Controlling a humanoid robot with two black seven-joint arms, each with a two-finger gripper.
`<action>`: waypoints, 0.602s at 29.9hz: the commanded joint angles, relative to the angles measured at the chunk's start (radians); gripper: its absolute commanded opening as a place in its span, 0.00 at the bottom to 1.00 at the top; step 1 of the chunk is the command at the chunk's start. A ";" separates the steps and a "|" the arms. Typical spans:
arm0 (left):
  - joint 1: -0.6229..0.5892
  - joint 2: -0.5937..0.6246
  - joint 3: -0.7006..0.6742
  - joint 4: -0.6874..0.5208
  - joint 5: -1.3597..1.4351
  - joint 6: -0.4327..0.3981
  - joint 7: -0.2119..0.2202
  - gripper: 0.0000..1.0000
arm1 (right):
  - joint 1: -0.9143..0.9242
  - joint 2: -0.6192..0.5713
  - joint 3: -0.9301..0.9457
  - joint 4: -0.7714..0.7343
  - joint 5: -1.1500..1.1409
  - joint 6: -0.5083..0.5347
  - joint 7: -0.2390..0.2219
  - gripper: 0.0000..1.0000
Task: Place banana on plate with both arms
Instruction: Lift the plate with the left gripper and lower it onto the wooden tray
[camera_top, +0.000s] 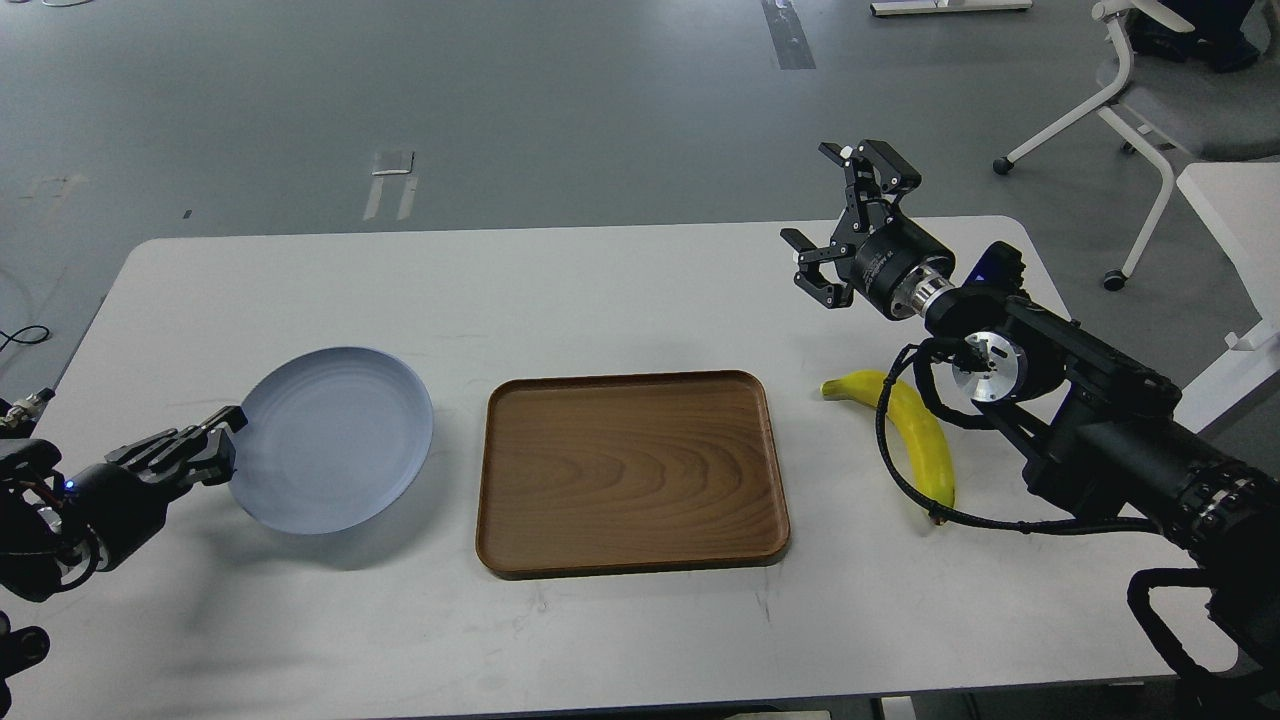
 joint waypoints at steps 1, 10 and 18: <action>-0.158 -0.015 0.004 -0.057 0.023 -0.086 0.004 0.00 | 0.012 -0.001 0.002 0.003 0.000 -0.003 -0.001 1.00; -0.315 -0.285 0.077 -0.019 0.102 -0.265 0.034 0.00 | 0.015 -0.053 0.026 0.020 0.003 -0.004 -0.001 1.00; -0.327 -0.558 0.160 0.170 0.103 -0.265 0.080 0.00 | -0.001 -0.148 0.042 0.061 0.004 -0.009 -0.001 1.00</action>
